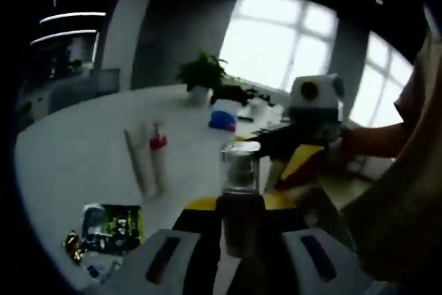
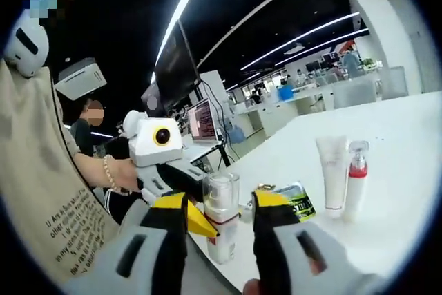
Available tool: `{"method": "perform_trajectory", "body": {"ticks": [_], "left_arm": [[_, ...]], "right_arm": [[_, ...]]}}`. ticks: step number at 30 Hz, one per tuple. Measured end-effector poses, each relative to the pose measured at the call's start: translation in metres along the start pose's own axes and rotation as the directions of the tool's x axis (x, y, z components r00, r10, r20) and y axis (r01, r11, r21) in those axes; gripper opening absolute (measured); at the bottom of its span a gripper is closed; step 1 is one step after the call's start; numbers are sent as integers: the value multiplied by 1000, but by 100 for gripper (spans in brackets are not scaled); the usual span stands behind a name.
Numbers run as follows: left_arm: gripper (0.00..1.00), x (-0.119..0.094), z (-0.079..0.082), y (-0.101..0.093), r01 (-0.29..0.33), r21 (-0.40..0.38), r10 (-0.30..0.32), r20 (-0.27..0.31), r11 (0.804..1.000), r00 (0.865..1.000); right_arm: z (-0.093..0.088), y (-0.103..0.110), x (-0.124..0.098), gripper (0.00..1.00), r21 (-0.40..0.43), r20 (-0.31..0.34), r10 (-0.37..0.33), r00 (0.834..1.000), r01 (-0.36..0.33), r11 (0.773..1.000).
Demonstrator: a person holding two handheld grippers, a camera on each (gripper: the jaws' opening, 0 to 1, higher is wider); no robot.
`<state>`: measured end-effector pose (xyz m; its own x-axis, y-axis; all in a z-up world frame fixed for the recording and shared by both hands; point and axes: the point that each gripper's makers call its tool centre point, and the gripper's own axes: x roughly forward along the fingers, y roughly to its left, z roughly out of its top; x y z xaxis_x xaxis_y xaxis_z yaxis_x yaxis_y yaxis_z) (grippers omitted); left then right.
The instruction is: Arrange the skincare products in the storage area until every visible bottle or jar stands upright without overlapping.
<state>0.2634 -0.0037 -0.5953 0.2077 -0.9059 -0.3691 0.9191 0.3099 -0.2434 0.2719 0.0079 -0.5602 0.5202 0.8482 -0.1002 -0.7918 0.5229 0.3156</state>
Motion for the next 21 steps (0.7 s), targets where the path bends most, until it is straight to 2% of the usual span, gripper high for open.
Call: {"method": "perform_trajectory", "body": {"ticks": [5,10,16,21], "left_arm": [[16,4,-2,0,7,55,-6,-18,998,1000],[17,7,-5,3,11,55,-10,-25,998,1000],[17,13,-9,9,13,83,-11,-31,996,999],[17,19,-15,16,11,98,-7,-44,995,999]], "right_arm": [[-1,-3,1,31,-6,4,-18,1000,18,1000],[-4,-7,3,23,-31,-4,-43,999,43,999],[-9,-12,5,22,-87,-24,-87,996,85,993],[-15,-21,7,21,-96,-44,-117,992,113,989]]}}
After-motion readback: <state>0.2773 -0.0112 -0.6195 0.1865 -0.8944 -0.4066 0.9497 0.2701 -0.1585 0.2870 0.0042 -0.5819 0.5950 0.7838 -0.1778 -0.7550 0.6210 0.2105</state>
